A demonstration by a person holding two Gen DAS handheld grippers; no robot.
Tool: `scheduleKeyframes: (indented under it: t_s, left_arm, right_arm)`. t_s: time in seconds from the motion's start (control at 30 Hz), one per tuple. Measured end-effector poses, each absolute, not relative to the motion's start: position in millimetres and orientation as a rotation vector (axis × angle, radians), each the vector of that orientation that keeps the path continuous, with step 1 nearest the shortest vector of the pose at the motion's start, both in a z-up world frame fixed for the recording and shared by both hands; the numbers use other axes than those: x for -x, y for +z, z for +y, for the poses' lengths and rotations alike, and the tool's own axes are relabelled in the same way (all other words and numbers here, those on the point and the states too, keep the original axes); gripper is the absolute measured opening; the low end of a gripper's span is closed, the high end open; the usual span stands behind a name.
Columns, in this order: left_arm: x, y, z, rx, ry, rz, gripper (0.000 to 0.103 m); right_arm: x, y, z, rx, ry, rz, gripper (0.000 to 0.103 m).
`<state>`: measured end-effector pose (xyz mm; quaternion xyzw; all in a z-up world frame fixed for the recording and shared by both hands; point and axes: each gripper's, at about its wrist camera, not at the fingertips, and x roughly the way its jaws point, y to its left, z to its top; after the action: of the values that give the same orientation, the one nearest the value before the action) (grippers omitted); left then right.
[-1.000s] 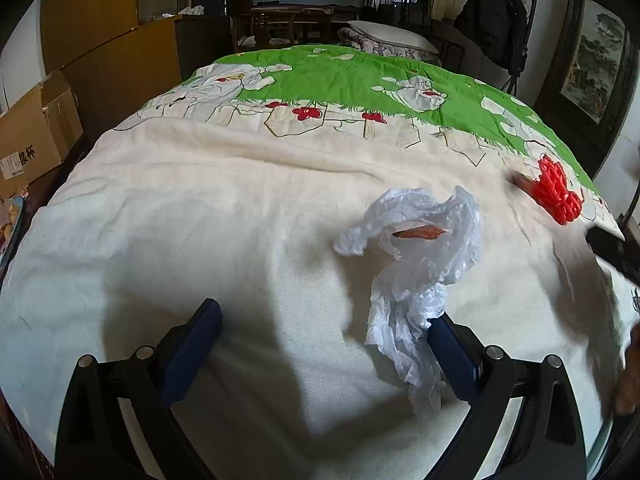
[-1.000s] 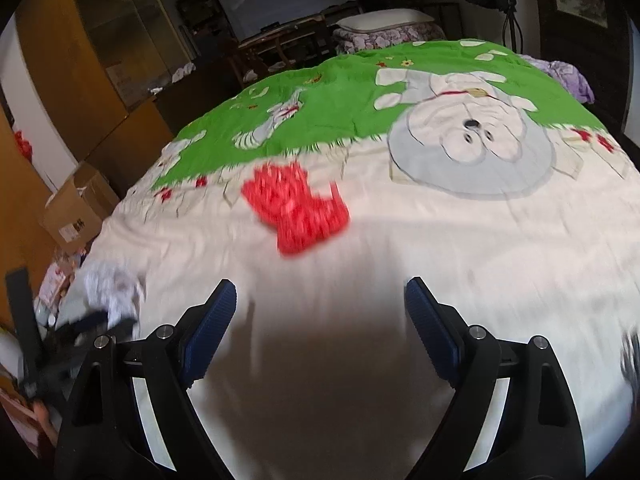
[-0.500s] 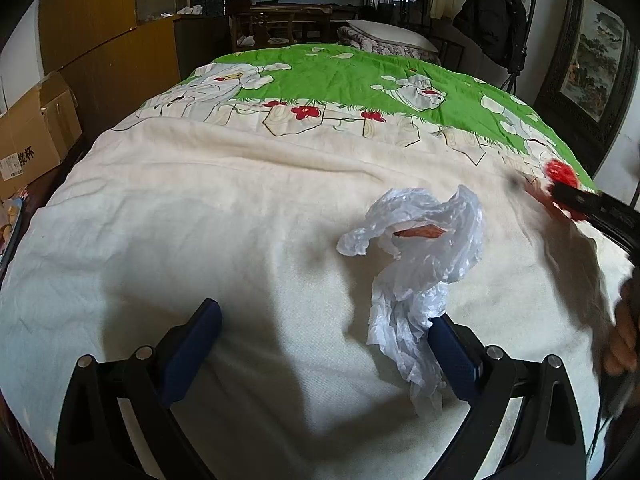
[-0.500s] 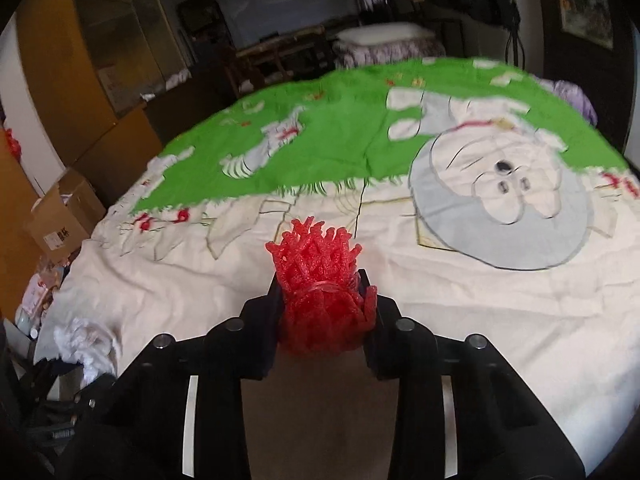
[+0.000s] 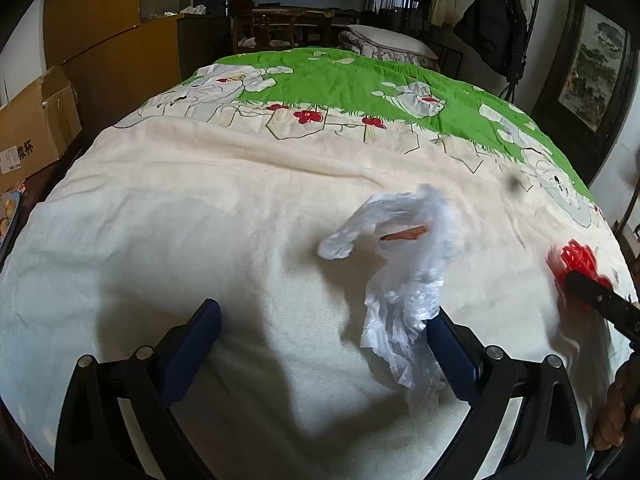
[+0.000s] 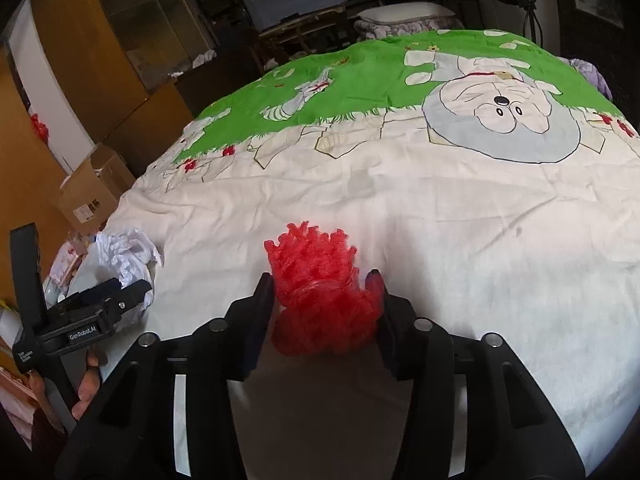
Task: Collect trash
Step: 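Grasp the red mesh bundle with the right tool while the left tool holds the bag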
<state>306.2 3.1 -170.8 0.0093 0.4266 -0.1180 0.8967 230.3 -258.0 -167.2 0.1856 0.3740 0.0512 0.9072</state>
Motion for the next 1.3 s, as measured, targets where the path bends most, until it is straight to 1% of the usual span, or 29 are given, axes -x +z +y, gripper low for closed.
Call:
scheduleKeyframes:
  t_s: [0.03,0.07,0.3,0.43,0.53,0.6,0.63,0.67,0.7,0.73,0.77,0.8,0.87,0.9,0.97,1.3]
  left_arm:
    - [-305,-168,4,-0.012,-0.252,0.873,0.097]
    - [-304,-166,5,-0.006,-0.26,0.865,0.097]
    - [-310,-156,4,0.083,-0.32,0.84,0.097]
    - [-313,-147,-5,0.034,-0.264,0.775,0.097]
    - [-323,-158,-12,0.003,-0.224,0.819,0.096]
    - [-327,-165,-13,-0.005,-0.214,0.858,0.074]
    - [-327,-165,-13,-0.006,-0.212,0.855,0.071]
    - [-326,-164,-12,-0.003,-0.225,0.848,0.063]
    - [-324,-165,-11,0.0,-0.236,0.844,0.052]
    - [-322,-165,-10,0.004,-0.25,0.843,0.047]
    - [-321,-165,-10,0.009,-0.266,0.842,0.037]
    - [-321,-165,-10,0.014,-0.278,0.841,0.03]
    - [-319,-166,-9,0.026,-0.304,0.841,0.023]
    - [-319,-166,-10,0.033,-0.315,0.843,0.021]
    - [-318,-166,-8,0.043,-0.326,0.843,0.02]
    - [-308,-163,-13,0.021,-0.34,0.842,0.02]
  right_arm:
    - [-230,-167,-258,-0.387,0.111,0.769,0.058]
    - [-229,-167,-258,-0.391,0.114,0.767,0.06]
    - [-229,-168,-264,-0.435,0.137,0.758,0.062]
    - [-228,-168,-265,-0.446,0.145,0.756,0.063]
    - [-229,-169,-265,-0.451,0.151,0.755,0.064]
    - [-229,-169,-265,-0.457,0.157,0.754,0.066]
    - [-229,-169,-266,-0.458,0.158,0.754,0.066]
    - [-229,-169,-266,-0.459,0.159,0.754,0.066]
    - [-229,-169,-266,-0.461,0.16,0.753,0.066]
    - [-229,-169,-266,-0.462,0.161,0.752,0.066]
    - [-229,-169,-266,-0.464,0.162,0.752,0.067]
    - [-229,-170,-266,-0.466,0.163,0.75,0.067]
    - [-229,-170,-267,-0.468,0.163,0.748,0.067]
    - [-229,-170,-267,-0.468,0.163,0.747,0.067]
    - [-228,-170,-267,-0.467,0.161,0.745,0.067]
    - [-226,-167,-265,-0.454,0.147,0.737,0.066]
